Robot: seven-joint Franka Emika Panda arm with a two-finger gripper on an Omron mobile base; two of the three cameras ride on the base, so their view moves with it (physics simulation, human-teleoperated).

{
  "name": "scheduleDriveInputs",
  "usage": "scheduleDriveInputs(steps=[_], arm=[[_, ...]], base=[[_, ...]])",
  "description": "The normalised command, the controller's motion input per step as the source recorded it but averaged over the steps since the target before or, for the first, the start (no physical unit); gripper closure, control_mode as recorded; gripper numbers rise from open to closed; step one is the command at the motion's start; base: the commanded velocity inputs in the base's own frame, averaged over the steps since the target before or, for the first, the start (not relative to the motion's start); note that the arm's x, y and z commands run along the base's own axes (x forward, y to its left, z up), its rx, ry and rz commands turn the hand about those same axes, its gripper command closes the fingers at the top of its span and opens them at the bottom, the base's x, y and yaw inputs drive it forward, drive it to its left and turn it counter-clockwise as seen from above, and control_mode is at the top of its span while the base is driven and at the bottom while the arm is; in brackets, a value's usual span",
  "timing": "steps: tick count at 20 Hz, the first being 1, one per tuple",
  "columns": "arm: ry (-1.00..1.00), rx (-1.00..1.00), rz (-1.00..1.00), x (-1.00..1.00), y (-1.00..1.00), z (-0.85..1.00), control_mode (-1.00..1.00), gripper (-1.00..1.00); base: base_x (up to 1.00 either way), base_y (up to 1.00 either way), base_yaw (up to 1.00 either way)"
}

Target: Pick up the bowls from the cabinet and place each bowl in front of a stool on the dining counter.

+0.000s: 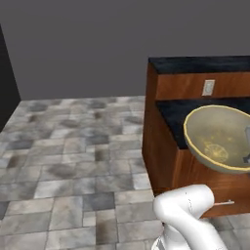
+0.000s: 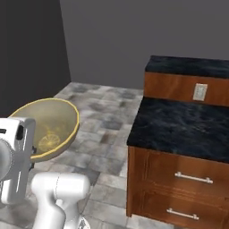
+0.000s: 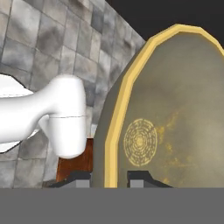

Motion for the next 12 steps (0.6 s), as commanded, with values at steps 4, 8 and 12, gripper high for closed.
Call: scheduleDriveInputs(steps=[4,8,12], arm=[[0.0,0.0,0.0,0.0,0.0,0.0,1.0,1.0],[0.0,0.0,0.0,0.0,0.0,0.0,1.0,1.0],[0.0,0.0,0.0,0.0,0.0,0.0,1.0,1.0]], base=[[0.56,1.0,-0.19],[0.71,1.0,-0.21],[0.86,1.0,-0.23]])
